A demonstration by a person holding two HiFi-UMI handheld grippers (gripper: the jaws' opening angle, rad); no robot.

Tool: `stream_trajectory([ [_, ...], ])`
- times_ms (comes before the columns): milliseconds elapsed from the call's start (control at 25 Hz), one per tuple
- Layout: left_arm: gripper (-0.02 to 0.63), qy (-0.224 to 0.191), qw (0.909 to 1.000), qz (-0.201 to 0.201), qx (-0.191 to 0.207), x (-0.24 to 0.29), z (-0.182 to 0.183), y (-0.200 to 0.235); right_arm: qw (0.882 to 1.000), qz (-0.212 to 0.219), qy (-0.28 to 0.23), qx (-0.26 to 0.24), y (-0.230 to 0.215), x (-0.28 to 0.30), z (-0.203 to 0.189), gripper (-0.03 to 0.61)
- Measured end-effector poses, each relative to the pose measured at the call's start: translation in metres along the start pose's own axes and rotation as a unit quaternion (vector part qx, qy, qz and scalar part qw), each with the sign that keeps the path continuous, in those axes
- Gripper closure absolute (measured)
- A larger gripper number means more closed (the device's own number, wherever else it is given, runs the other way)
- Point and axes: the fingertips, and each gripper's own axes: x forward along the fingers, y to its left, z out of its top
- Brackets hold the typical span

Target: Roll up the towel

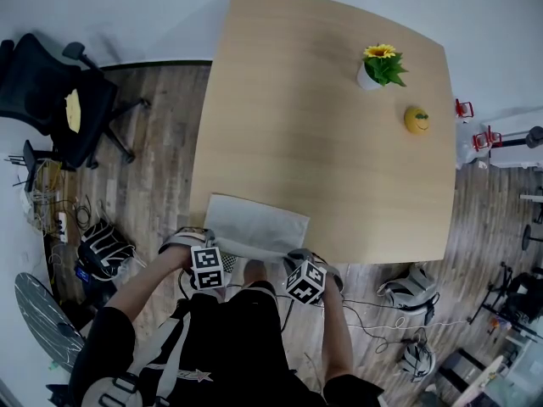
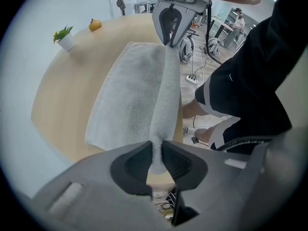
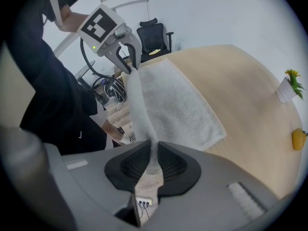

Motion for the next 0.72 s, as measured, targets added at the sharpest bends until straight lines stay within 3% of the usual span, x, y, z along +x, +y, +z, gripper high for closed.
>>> stream_trajectory([
  [240,0.514,0.000,0.9996,0.014,-0.025,0.003,-0.001,0.008,1.000,-0.027,-0.005,0.002,-0.010,0.006,0.000,0.513],
  [560,0.432,-0.006,0.9990,0.016,-0.041,0.005,-0.002,0.021,0.999,-0.041,-0.005,-0.002,-0.015,0.010,0.001,0.506],
  [720,0.353,-0.003,0.9985,0.039,-0.038,0.004,-0.003,0.031,0.997,-0.074,-0.007,-0.016,-0.025,0.009,0.001,0.434],
])
